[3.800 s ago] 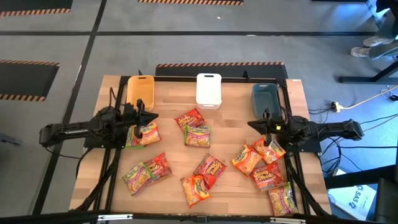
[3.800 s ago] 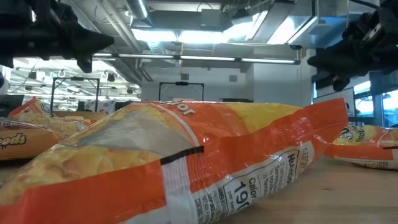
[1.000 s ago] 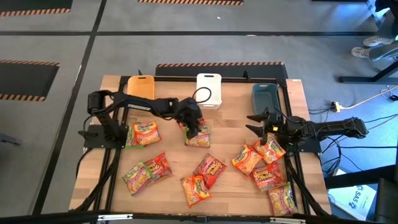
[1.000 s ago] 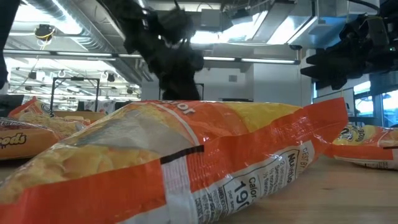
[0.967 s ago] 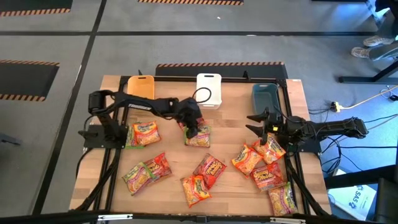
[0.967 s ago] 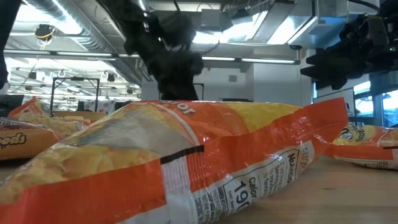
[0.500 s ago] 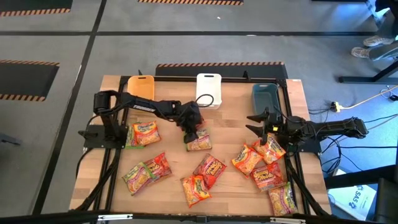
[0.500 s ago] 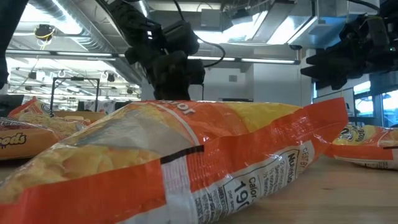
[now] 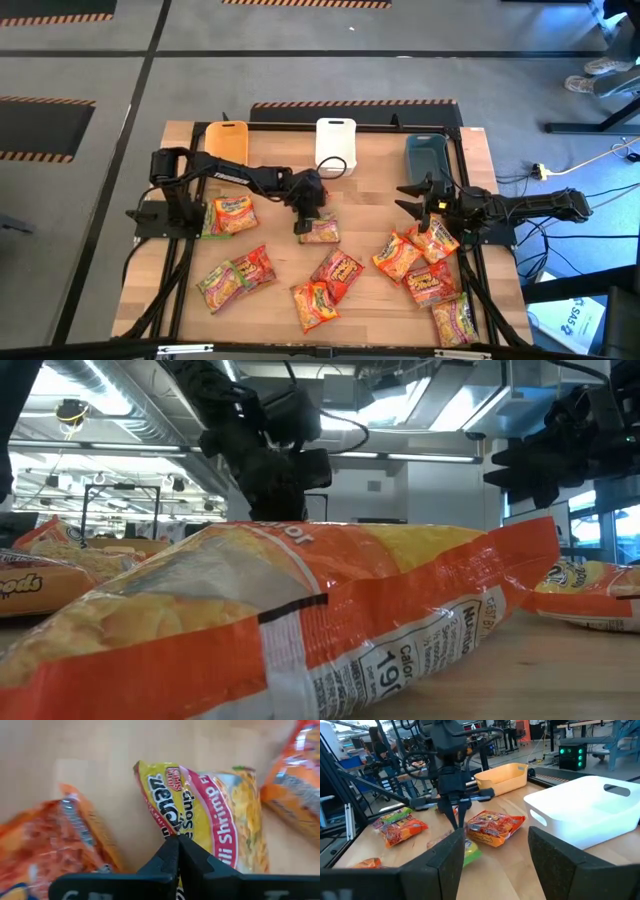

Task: Sort Maruchan noodles
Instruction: Put the green noodle pack into the white bin

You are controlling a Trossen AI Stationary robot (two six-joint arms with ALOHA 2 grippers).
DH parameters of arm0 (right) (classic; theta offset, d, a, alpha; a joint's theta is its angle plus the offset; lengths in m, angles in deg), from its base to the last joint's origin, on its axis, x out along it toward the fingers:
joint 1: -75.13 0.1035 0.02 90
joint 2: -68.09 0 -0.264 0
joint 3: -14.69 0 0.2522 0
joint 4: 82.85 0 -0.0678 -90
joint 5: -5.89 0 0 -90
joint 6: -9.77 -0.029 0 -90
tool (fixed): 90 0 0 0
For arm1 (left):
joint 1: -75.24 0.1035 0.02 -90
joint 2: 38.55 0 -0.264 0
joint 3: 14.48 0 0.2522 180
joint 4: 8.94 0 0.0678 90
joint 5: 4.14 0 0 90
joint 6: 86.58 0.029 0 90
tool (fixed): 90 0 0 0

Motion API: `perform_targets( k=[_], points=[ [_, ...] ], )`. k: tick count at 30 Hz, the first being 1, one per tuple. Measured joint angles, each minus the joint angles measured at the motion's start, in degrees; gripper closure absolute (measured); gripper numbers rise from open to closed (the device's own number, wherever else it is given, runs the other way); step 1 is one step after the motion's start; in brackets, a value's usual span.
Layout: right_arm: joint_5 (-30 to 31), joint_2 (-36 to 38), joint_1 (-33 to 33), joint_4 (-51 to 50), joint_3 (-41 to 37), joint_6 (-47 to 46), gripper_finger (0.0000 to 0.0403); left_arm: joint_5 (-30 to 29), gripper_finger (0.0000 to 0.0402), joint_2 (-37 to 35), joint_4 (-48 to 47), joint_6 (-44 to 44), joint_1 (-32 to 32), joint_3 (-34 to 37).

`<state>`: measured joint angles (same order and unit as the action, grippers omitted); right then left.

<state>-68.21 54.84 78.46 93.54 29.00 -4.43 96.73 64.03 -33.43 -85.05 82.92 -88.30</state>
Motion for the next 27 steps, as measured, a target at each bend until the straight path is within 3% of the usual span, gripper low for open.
perform_targets(
  k=[4, 11, 16, 22, 27],
  points=[
    [0.1, -2.9, 0.0, 8.2, 0.0, -1.8, 0.0199, -4.9, 0.0401, -3.2, 0.3, 0.3, -1.9, -0.1],
    [-6.0, -15.3, 0.0, 17.1, 0.7, -4.8, 0.0198, -12.2, 0.0401, -8.7, 0.1, 1.1, -4.5, 0.0],
    [-5.0, -25.8, 0.0, 20.8, 2.6, -6.0, 0.0169, -15.8, 0.0401, -10.2, 1.1, 2.9, -6.2, 0.0],
    [-5.4, -39.9, 0.0, 20.8, 7.6, -3.3, 0.0114, -16.6, 0.0401, -10.2, 3.9, 4.3, -6.7, 0.0],
    [-8.4, -52.6, 0.0, 26.2, 11.1, 0.7, 0.0103, -16.8, 0.0401, -10.2, 6.3, 5.3, -7.0, 0.0]
  ],
)
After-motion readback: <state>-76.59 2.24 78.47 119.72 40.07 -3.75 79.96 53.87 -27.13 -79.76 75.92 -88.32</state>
